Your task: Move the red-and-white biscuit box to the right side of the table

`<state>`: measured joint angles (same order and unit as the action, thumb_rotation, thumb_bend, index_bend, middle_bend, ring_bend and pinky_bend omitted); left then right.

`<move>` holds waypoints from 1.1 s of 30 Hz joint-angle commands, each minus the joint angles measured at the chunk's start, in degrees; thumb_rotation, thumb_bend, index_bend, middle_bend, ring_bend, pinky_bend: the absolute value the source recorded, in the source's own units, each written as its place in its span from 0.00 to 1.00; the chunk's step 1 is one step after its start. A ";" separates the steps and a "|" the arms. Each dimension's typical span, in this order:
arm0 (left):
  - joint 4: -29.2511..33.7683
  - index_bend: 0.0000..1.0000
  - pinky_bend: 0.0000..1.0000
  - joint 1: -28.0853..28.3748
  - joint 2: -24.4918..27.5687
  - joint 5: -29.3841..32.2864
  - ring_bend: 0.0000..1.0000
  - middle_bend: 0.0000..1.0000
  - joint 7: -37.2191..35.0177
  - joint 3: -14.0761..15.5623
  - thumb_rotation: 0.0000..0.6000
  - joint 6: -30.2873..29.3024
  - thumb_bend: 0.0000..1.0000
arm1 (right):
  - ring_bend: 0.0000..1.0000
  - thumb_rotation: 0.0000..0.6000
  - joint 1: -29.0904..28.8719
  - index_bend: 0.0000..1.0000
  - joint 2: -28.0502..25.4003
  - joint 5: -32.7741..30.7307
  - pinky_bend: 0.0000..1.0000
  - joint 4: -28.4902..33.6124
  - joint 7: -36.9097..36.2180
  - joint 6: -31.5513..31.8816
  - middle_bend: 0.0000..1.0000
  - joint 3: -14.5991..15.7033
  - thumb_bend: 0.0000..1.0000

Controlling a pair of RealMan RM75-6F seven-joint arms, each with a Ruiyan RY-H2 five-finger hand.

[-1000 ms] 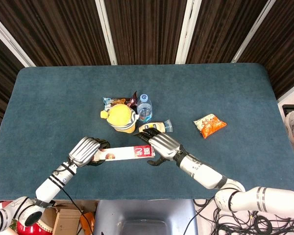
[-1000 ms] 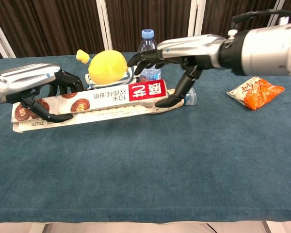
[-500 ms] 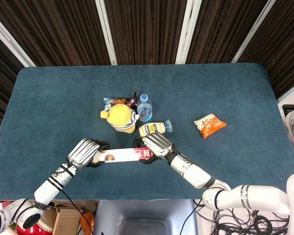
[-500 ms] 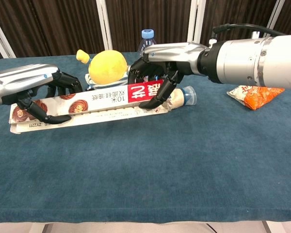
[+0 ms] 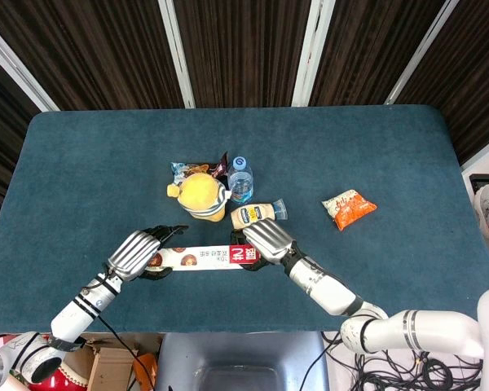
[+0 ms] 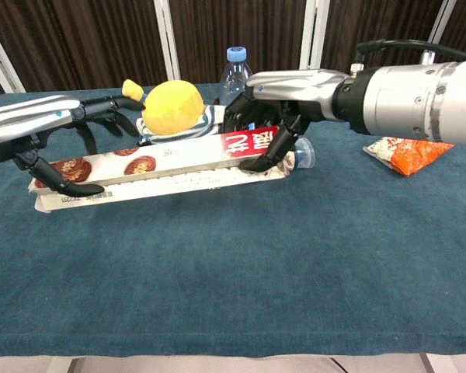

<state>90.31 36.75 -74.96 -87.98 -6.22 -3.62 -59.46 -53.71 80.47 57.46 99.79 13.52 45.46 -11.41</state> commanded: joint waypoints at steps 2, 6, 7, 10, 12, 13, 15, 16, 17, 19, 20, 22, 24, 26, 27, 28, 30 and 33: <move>-0.41 0.00 0.20 -0.72 0.57 -2.64 0.01 0.03 -0.87 0.04 0.98 -3.71 0.20 | 0.76 1.00 2.36 0.81 -2.34 3.65 0.69 0.71 -2.58 1.78 0.75 1.06 0.33; 0.52 0.00 0.19 -1.78 3.37 -2.03 0.00 0.02 1.14 0.28 0.98 -4.70 0.20 | 0.76 1.00 6.49 0.80 -5.88 10.47 0.69 1.81 -5.83 6.03 0.75 3.02 0.33; 0.80 0.00 0.19 -2.53 4.63 -1.25 0.00 0.02 2.49 0.38 0.98 -5.19 0.20 | 0.76 1.00 8.37 0.80 -7.41 13.25 0.69 2.07 -7.22 7.81 0.75 4.31 0.33; 0.23 0.00 0.19 -5.66 7.29 1.71 0.00 0.02 6.20 1.04 1.00 -7.26 0.21 | 0.76 1.00 13.68 0.79 -11.11 20.78 0.69 0.60 -11.21 12.63 0.75 8.93 0.33; -1.15 0.00 0.19 -7.84 8.07 3.85 0.01 0.03 7.20 1.58 1.00 -8.47 0.22 | 0.76 1.00 16.94 0.78 -12.15 25.04 0.69 -2.69 -13.73 16.10 0.75 11.83 0.33; -2.38 0.00 0.19 -9.27 8.19 5.29 0.01 0.03 6.98 1.92 1.00 -9.12 0.23 | 0.76 1.00 19.12 0.77 -12.13 27.39 0.69 -5.95 -15.32 18.52 0.75 13.62 0.33; -4.84 0.00 0.19 -11.40 7.99 7.27 0.01 0.03 5.51 2.54 1.00 -9.66 0.23 | 0.74 1.00 22.69 0.76 -10.89 30.32 0.68 -13.02 -18.32 22.31 0.75 16.18 0.33; -5.93 0.00 0.19 -12.20 7.87 7.90 0.01 0.03 4.81 2.83 1.00 -9.75 0.24 | 0.73 1.00 24.11 0.74 -9.88 31.11 0.68 -16.53 -19.71 23.66 0.75 17.03 0.33; -7.00 0.00 0.19 -12.89 7.69 8.36 0.01 0.03 4.14 3.09 1.00 -9.81 0.24 | 0.72 1.00 25.33 0.73 -8.79 31.64 0.67 -20.04 -21.35 24.57 0.75 17.75 0.33; -9.18 0.00 0.19 -14.13 7.03 8.95 0.01 0.03 2.57 3.58 1.00 -9.77 0.24 | 0.71 1.00 27.40 0.72 -6.18 32.07 0.65 -27.45 -26.48 25.33 0.75 18.78 0.33; -9.92 0.00 0.19 -14.49 6.73 8.92 0.01 0.03 1.92 3.76 1.00 -9.73 0.25 | 0.70 1.00 28.00 0.71 -5.07 31.95 0.65 -30.25 -28.71 25.24 0.75 18.93 0.33; -11.42 0.00 0.19 -15.07 5.99 8.49 0.01 0.03 1.01 4.13 1.00 -9.71 0.25 | 0.69 1.00 28.92 0.69 -2.54 31.79 0.64 -35.96 -32.87 24.79 0.75 18.96 0.33; -12.41 0.00 0.19 -15.36 5.28 8.05 0.01 0.03 0.90 4.31 1.00 -9.65 0.24 | 0.65 1.00 29.32 0.64 -0.37 32.44 0.63 -40.30 -35.88 24.55 0.73 19.08 0.33; -12.80 0.00 0.19 -15.44 4.86 7.75 0.01 0.03 0.83 4.21 1.00 -9.66 0.24 | 0.59 1.00 29.45 0.55 0.99 32.93 0.60 -42.75 -38.02 24.16 0.67 19.15 0.33; -12.85 0.00 0.19 -15.45 4.80 7.68 0.01 0.03 0.80 4.19 1.00 -9.69 0.24 | 0.57 1.00 29.45 0.51 1.18 33.02 0.59 -43.09 -38.40 24.12 0.64 19.15 0.33; -12.94 0.00 0.19 -15.47 4.71 7.57 0.01 0.03 0.74 4.13 1.00 -9.73 0.25 | 0.53 1.00 29.45 0.45 1.50 33.23 0.57 -43.71 -39.05 24.14 0.60 19.14 0.33; -13.09 0.00 0.19 -15.50 4.48 7.16 0.01 0.03 0.46 3.90 1.00 -9.99 0.25 | 0.35 1.00 29.08 0.18 1.82 33.51 0.46 -45.09 -40.31 21.92 0.40 19.73 0.30; -12.70 0.00 0.19 -15.87 4.64 6.73 0.01 0.03 0.03 4.05 1.00 -9.99 0.24 | 0.09 1.00 28.42 0.00 0.52 32.98 0.26 -43.81 -39.16 19.49 0.10 19.42 0.16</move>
<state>77.46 21.00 -70.38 -81.14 -6.07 0.38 -69.44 -25.09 81.56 90.38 55.43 -26.83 67.16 7.71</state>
